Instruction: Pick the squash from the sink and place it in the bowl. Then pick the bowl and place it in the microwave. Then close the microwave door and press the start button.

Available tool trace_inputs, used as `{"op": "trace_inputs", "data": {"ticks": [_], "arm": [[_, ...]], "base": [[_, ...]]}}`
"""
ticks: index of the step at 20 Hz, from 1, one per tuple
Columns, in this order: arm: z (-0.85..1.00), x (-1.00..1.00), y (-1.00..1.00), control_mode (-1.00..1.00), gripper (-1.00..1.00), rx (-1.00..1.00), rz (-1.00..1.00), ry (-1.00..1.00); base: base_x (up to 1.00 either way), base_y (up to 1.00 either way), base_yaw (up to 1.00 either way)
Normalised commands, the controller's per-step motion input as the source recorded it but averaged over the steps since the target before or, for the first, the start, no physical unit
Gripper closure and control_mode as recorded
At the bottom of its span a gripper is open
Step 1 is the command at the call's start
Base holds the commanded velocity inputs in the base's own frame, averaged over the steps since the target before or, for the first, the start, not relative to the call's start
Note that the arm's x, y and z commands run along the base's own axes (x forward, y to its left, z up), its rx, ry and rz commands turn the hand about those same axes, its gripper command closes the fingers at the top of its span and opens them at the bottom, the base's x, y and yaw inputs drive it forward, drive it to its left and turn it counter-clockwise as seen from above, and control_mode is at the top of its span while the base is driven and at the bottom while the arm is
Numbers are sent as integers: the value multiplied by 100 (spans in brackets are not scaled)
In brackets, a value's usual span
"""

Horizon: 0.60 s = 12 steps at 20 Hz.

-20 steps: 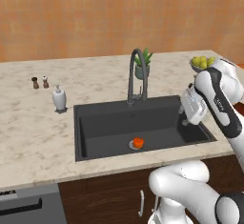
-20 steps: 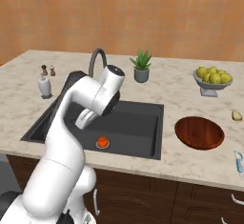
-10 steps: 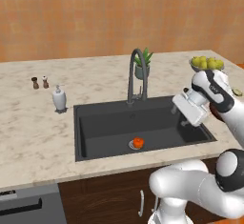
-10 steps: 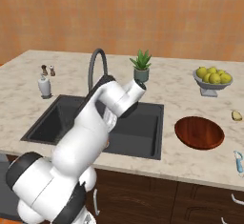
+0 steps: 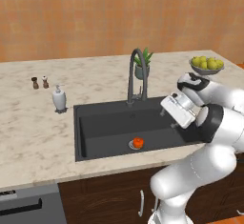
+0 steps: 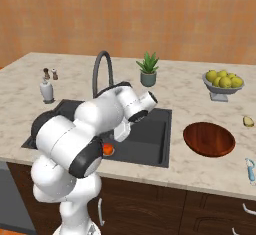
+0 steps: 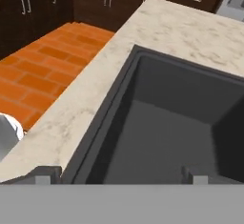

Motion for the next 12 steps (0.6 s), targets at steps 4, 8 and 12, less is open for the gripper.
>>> {"op": "trace_inputs", "data": {"ticks": [4,8,12], "arm": [[-40,34,0,-100,-100,0,6,0],[-47,19,0,-100,-100,0,0,-6],[-44,23,0,-100,-100,0,0,-6]], "base": [[0,0,0],[0,0,0],[0,0,0]]}}
